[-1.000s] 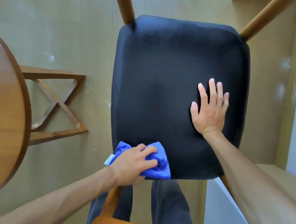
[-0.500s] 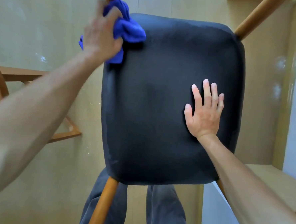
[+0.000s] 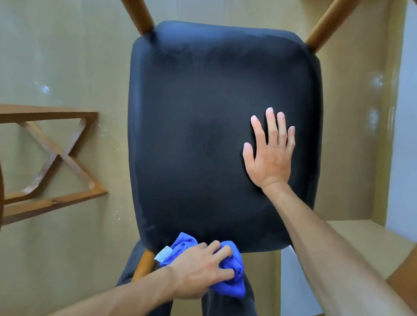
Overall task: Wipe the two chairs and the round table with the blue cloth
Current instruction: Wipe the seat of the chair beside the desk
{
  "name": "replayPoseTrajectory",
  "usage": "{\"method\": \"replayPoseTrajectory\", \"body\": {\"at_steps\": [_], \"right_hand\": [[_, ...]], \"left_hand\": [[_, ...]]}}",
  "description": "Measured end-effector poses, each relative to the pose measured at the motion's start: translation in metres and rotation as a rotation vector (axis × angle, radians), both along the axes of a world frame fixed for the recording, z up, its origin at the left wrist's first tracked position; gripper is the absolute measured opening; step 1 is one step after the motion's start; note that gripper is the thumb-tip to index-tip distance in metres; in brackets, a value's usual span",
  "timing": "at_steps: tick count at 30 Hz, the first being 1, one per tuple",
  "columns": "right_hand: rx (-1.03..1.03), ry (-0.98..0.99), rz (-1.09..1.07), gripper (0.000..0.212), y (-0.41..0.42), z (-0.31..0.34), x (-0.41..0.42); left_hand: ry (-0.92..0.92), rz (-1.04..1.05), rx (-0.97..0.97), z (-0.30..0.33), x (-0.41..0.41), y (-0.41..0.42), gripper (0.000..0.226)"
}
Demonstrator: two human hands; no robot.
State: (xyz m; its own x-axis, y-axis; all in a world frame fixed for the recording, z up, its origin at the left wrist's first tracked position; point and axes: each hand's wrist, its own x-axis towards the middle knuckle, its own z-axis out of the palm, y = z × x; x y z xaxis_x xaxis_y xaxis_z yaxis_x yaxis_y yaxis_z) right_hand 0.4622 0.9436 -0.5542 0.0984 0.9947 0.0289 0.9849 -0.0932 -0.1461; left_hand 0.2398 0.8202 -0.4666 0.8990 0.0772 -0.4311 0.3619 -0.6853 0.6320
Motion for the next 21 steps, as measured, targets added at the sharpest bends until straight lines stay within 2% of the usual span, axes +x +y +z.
{"method": "replayPoseTrajectory", "body": {"at_steps": [1, 3, 6, 9, 11, 13, 15, 19, 21], "right_hand": [[-0.002, 0.003, 0.002, 0.056, 0.0, 0.0, 0.0], [0.001, 0.024, 0.003, 0.055, 0.001, 0.0, 0.0], [0.007, 0.076, 0.005, 0.054, 0.001, 0.003, 0.002], [-0.016, 0.085, 0.016, 0.052, 0.001, 0.006, 0.002], [-0.036, 0.078, 0.013, 0.052, 0.001, 0.008, 0.001], [-0.056, 0.073, 0.006, 0.052, 0.001, 0.008, 0.0], [-0.064, 0.078, 0.006, 0.053, 0.0, 0.007, 0.001], [-0.052, 0.157, 0.006, 0.05, 0.002, 0.01, 0.001], [-0.034, 0.279, -0.032, 0.046, 0.002, 0.016, 0.001]], "left_hand": [[-0.011, -0.027, 0.04, -0.002, 0.005, 0.005, 0.036], [-0.07, 0.078, 0.101, -0.004, 0.011, 0.029, 0.034], [-0.137, 0.468, 0.158, -0.006, 0.024, 0.094, 0.031], [-0.065, 0.988, 0.304, -0.007, 0.053, 0.189, 0.027], [-0.061, 1.192, 0.387, -0.012, 0.08, 0.254, 0.029], [-0.054, 1.203, 0.44, -0.017, 0.116, 0.3, 0.033], [-0.032, 1.097, 0.466, -0.02, 0.151, 0.316, 0.035], [0.008, 0.875, 0.561, -0.025, 0.167, 0.301, 0.034], [-0.022, 0.797, 0.566, -0.023, 0.15, 0.283, 0.032]]}}
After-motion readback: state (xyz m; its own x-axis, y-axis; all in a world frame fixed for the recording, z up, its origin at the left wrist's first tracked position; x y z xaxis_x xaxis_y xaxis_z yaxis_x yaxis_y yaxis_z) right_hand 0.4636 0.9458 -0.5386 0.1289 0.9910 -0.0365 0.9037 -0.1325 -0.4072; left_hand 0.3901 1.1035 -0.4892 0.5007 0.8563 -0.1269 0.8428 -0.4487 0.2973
